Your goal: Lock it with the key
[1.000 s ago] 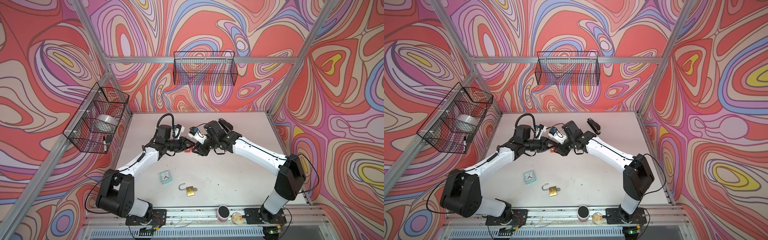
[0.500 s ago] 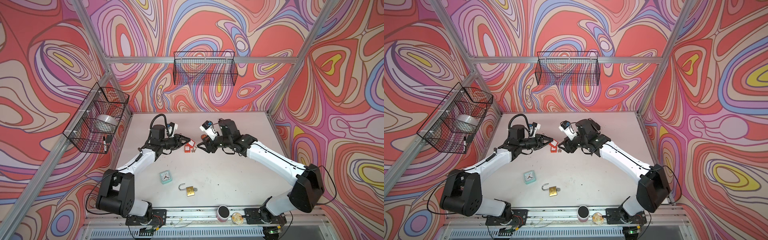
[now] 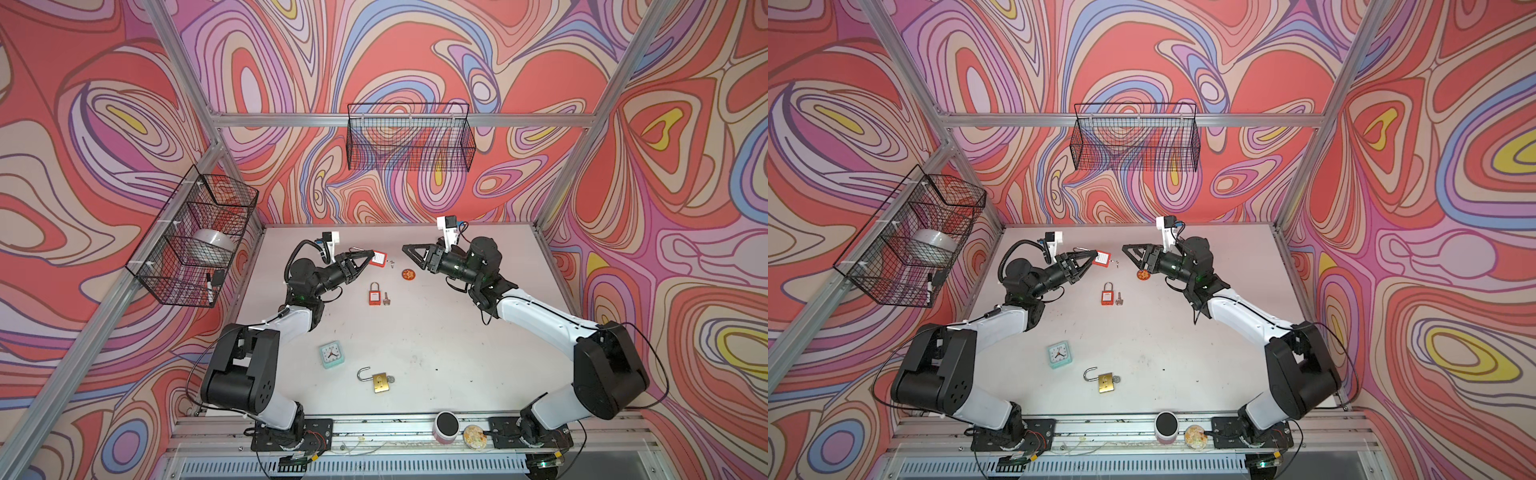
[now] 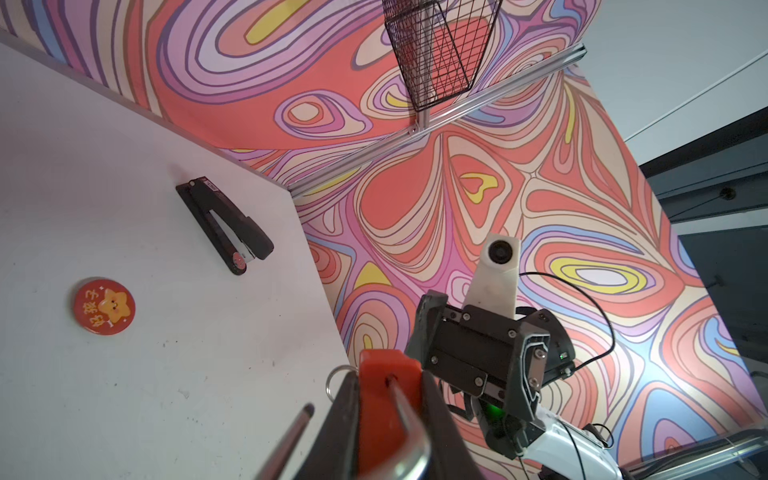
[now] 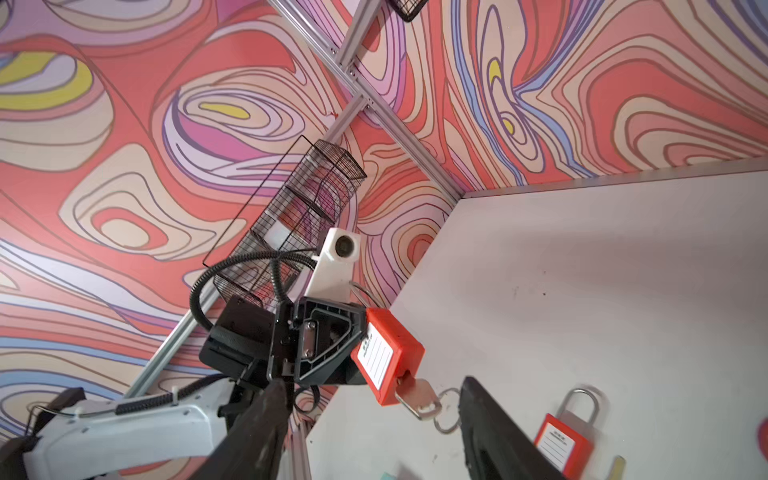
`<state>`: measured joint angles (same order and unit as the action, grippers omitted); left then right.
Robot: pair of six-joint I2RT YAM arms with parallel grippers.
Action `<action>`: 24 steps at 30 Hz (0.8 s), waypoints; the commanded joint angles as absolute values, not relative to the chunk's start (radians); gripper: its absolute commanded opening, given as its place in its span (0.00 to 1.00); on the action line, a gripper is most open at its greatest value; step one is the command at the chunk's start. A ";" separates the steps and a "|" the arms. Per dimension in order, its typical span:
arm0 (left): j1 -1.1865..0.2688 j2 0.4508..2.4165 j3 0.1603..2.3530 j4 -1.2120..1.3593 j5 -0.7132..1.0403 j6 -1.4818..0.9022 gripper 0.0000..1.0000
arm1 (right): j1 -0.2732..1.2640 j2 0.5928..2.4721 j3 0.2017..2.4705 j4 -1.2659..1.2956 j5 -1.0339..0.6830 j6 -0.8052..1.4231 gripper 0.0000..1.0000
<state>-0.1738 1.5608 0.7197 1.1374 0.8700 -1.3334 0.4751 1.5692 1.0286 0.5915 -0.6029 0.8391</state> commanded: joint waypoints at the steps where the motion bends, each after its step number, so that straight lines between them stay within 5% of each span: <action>1: -0.168 1.559 0.741 1.359 0.857 -1.425 0.00 | 0.477 1.630 1.026 0.807 -0.646 1.015 0.70; 17: -0.167 1.558 0.755 1.357 0.874 -1.443 0.00 | 0.573 1.849 1.162 0.918 -0.706 1.095 0.69; 24: -0.167 1.554 0.754 1.357 0.882 -1.451 0.00 | 0.583 1.888 1.183 0.984 -0.711 1.132 0.42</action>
